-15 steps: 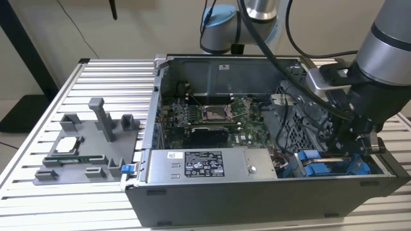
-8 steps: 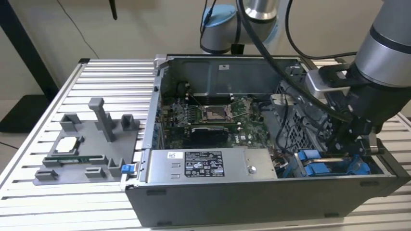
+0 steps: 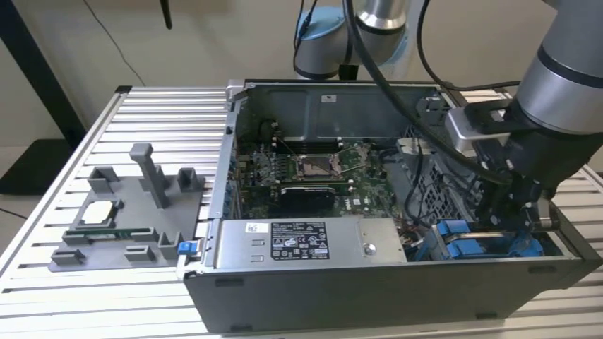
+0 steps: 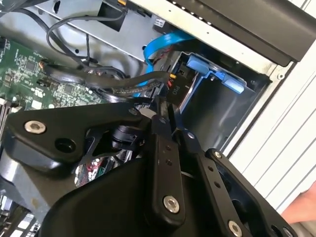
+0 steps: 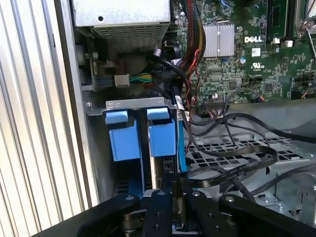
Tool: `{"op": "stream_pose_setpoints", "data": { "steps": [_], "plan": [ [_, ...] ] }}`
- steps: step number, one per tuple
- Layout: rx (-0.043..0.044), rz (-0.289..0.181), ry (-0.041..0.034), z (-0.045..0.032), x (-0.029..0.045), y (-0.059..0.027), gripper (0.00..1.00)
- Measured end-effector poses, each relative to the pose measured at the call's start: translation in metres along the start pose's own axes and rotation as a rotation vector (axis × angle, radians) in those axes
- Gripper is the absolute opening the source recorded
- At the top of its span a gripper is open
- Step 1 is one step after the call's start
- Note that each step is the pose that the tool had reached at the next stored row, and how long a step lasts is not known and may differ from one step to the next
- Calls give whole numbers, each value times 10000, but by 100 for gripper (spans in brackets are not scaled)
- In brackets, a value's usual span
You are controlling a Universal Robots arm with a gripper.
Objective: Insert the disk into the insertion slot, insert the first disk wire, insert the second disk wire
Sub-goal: 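Insert the second disk wire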
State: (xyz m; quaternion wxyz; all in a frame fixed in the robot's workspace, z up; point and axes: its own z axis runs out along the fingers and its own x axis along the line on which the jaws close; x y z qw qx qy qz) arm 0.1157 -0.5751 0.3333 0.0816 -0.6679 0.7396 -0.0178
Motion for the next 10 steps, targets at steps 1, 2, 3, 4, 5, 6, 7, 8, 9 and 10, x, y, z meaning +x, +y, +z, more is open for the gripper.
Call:
{"op": "stream_pose_setpoints", "data": {
  "steps": [1,2,3,4,5,6,7,8,9,10],
  "plan": [
    [-1,1,-5,-28,-2,-4,100],
    [0,1,11,-77,-7,-10,100],
    [0,2,17,-125,-12,-16,100],
    [0,5,14,-165,-15,-20,100],
    [1,4,19,-204,-19,-26,100],
    [0,4,17,-236,-22,-30,100],
    [0,4,16,-269,-25,-34,100],
    [1,3,18,-306,-29,-39,100],
    [0,4,19,-340,-32,-43,100],
    [1,4,17,-375,-36,-48,100]
  ]
}}
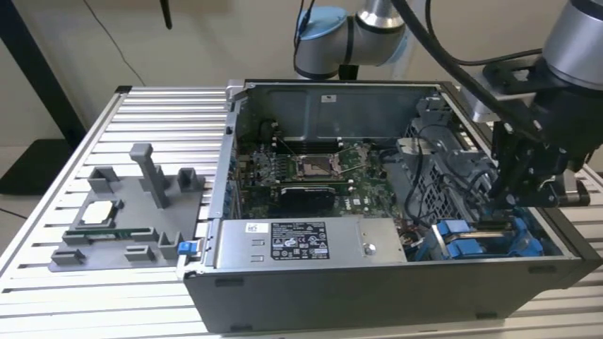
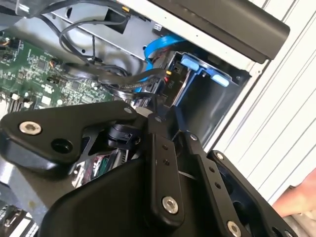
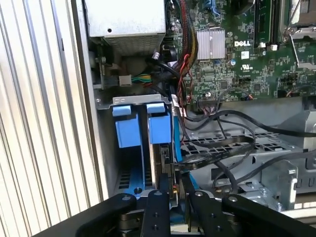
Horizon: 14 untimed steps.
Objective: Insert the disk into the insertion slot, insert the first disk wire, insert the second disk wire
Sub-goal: 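Insert the second disk wire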
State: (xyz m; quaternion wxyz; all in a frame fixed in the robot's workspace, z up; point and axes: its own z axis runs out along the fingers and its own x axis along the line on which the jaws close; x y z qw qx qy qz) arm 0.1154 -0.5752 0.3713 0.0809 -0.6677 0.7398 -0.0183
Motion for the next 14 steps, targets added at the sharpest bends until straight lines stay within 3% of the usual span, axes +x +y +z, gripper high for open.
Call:
{"op": "stream_pose_setpoints", "data": {
  "steps": [8,14],
  "plan": [
    [0,0,2,-219,-21,-30,100],
    [0,0,1,-240,-23,-33,100]
  ]
}}
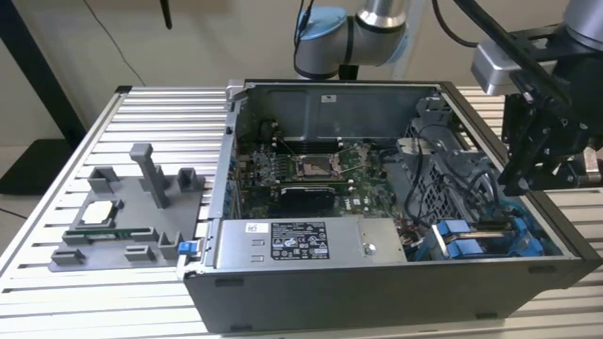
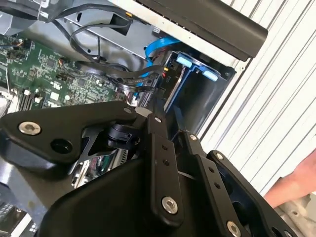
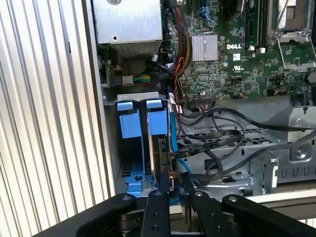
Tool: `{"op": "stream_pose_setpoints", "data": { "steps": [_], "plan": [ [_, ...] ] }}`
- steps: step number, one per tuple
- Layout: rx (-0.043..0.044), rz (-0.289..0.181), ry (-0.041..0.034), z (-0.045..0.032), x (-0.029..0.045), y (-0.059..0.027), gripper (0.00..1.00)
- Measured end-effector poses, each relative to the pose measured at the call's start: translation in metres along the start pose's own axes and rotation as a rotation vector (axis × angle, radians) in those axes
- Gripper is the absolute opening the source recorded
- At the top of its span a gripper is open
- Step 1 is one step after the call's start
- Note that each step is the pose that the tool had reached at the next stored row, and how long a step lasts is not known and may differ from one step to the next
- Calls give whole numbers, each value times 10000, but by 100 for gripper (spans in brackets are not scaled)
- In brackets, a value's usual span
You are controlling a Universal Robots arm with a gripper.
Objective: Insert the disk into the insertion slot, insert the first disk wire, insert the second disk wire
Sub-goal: 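Insert the second disk wire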
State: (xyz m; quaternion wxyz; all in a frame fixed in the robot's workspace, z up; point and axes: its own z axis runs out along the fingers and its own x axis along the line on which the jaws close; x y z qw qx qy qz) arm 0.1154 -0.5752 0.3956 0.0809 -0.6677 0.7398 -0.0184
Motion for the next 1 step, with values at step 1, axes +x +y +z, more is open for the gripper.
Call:
{"op": "stream_pose_setpoints", "data": {
  "steps": [1],
  "plan": [
    [0,0,0,0,0,0,100]
  ]
}}
